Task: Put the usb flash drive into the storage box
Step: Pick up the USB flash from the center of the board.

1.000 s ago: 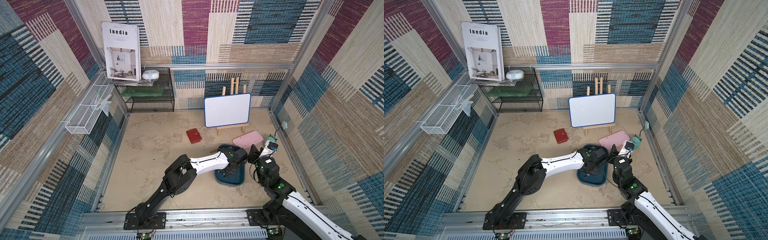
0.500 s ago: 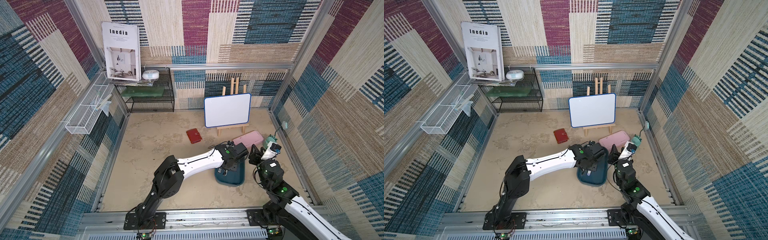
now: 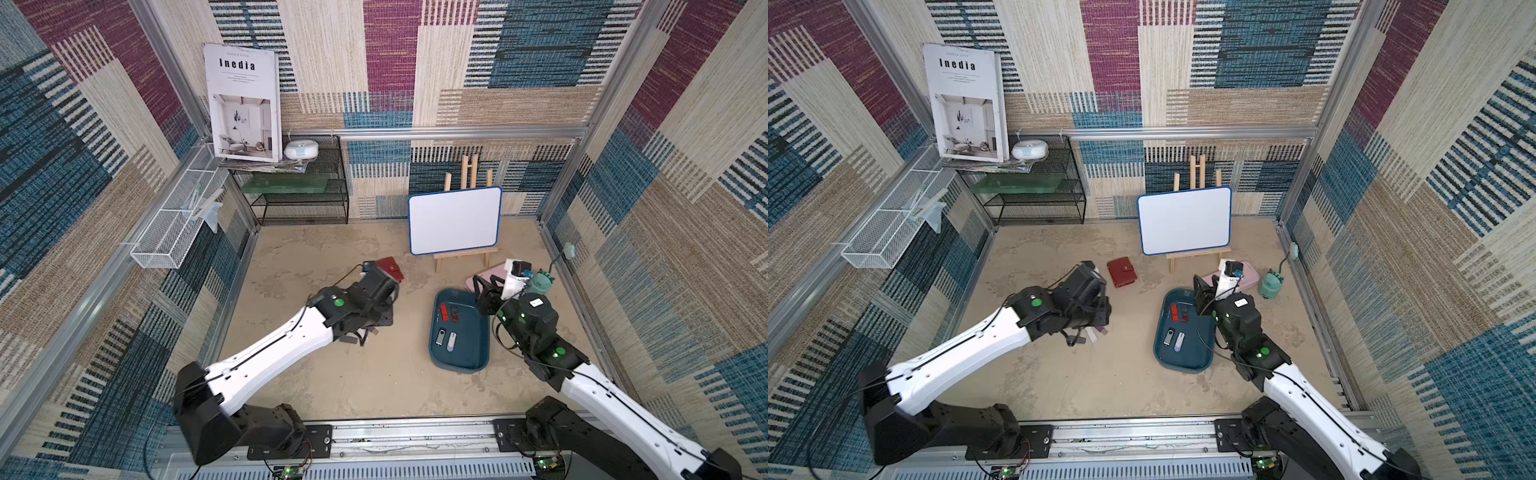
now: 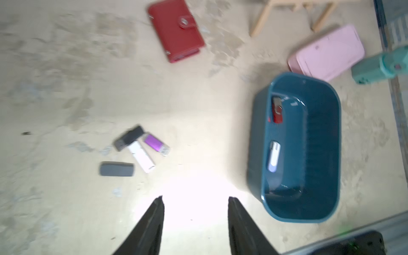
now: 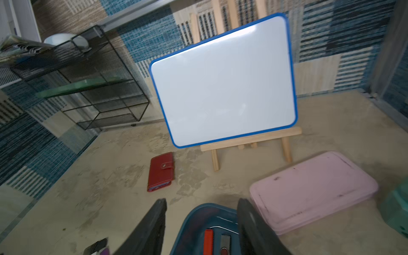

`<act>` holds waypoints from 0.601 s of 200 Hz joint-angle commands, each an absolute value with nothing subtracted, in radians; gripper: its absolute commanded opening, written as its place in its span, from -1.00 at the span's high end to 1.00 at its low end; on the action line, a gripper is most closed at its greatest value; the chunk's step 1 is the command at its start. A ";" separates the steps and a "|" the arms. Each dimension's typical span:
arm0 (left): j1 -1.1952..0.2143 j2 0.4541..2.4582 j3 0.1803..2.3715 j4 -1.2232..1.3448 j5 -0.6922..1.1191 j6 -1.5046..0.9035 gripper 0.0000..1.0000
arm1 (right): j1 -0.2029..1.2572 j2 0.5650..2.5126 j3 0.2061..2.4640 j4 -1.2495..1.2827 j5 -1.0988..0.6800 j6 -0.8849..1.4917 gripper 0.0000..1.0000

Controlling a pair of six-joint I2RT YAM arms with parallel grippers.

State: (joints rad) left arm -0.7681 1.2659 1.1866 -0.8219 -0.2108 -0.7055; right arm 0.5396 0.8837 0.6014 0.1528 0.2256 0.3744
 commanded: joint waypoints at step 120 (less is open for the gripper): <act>-0.538 0.700 0.984 -1.024 -0.250 -0.480 -0.29 | 0.926 2.018 1.500 -0.490 -0.045 0.099 -0.09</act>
State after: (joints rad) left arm -0.5392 0.6930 0.9871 -1.0405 -0.2512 -0.4938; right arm 0.8978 1.9377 1.4261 -0.3763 -0.0696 0.1482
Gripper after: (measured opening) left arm 0.643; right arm 0.550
